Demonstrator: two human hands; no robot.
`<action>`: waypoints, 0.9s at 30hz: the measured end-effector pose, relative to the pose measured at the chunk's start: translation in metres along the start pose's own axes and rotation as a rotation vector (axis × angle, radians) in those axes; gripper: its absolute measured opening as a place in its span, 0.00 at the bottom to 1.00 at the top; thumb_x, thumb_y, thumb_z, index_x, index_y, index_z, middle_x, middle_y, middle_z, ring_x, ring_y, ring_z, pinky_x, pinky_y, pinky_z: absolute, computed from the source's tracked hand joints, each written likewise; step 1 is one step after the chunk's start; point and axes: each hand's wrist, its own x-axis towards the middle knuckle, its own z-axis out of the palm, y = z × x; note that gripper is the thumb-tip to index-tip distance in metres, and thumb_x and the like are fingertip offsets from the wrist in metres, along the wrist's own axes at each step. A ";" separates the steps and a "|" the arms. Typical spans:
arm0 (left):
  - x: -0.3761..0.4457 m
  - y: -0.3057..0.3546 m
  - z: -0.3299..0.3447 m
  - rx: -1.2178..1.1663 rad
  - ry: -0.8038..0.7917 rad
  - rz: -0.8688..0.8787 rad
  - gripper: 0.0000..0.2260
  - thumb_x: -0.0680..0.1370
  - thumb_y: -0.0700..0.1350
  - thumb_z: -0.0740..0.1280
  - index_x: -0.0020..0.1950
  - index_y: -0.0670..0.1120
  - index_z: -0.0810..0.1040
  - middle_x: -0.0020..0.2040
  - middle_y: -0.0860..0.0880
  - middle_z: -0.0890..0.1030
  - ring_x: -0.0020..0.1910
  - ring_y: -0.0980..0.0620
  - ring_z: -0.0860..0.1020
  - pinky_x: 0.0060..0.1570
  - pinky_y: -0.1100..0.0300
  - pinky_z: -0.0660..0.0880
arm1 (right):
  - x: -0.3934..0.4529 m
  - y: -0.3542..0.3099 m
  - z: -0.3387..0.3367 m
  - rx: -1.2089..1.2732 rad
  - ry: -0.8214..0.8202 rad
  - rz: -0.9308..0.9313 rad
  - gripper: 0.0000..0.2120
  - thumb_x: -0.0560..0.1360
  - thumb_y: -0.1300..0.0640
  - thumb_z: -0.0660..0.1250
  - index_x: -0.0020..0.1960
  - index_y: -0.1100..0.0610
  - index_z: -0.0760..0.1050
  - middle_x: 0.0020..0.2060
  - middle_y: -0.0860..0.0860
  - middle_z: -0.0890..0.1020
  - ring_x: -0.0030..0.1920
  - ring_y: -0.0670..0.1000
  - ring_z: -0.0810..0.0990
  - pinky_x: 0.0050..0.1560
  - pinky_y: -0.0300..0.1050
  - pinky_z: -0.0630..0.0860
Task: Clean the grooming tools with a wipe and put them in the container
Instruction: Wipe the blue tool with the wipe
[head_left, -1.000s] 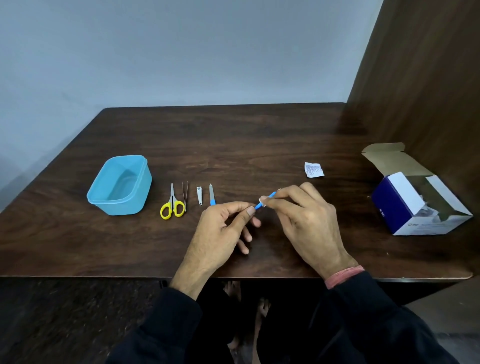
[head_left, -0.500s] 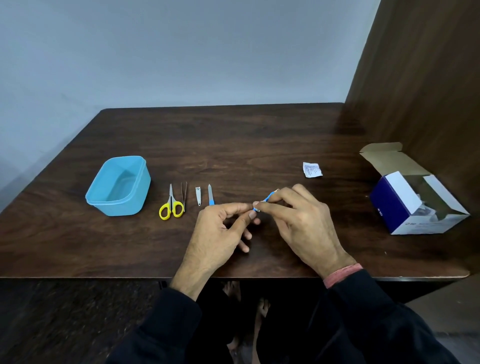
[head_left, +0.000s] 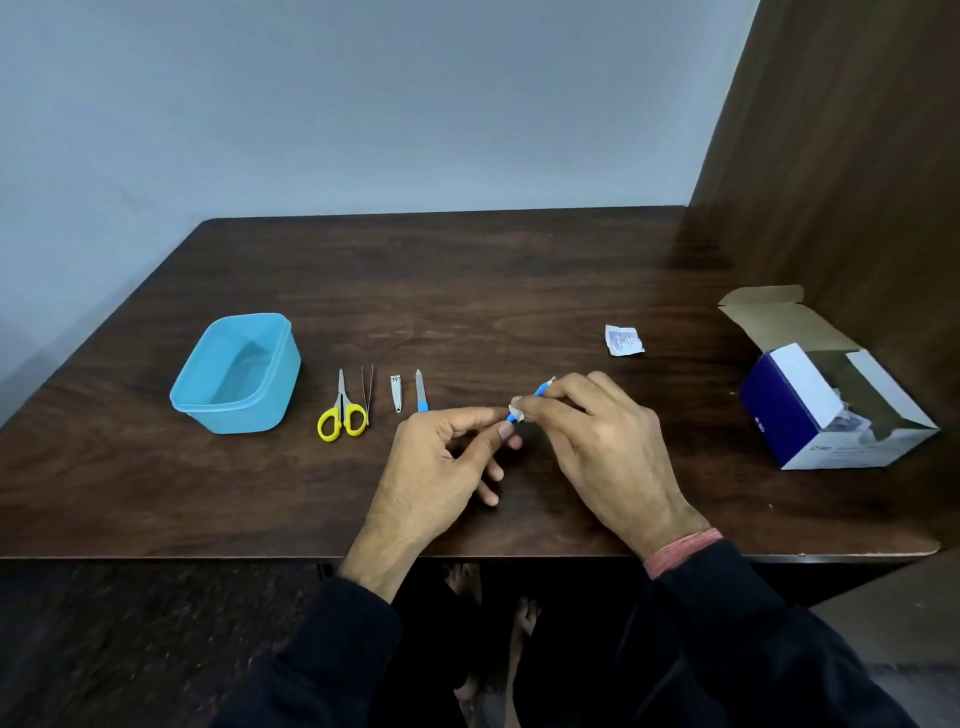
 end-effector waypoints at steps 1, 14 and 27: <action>0.000 0.000 0.000 0.000 -0.002 0.002 0.12 0.87 0.39 0.72 0.57 0.56 0.91 0.46 0.47 0.90 0.34 0.53 0.81 0.29 0.56 0.83 | 0.001 -0.001 0.000 -0.008 -0.010 0.014 0.12 0.83 0.60 0.73 0.63 0.49 0.87 0.53 0.46 0.84 0.49 0.52 0.81 0.33 0.52 0.80; 0.000 0.001 0.002 -0.059 0.069 -0.034 0.07 0.87 0.40 0.71 0.62 0.46 0.89 0.48 0.47 0.91 0.34 0.52 0.81 0.28 0.54 0.84 | 0.006 -0.004 0.000 -0.075 -0.062 0.159 0.14 0.81 0.61 0.76 0.65 0.50 0.82 0.52 0.48 0.79 0.51 0.52 0.78 0.29 0.51 0.78; 0.000 0.003 0.001 -0.055 0.068 -0.047 0.07 0.87 0.40 0.71 0.57 0.46 0.90 0.47 0.46 0.90 0.33 0.51 0.81 0.28 0.55 0.83 | 0.002 0.000 0.000 -0.031 0.005 0.041 0.10 0.82 0.60 0.77 0.62 0.51 0.88 0.50 0.48 0.82 0.49 0.52 0.78 0.32 0.50 0.78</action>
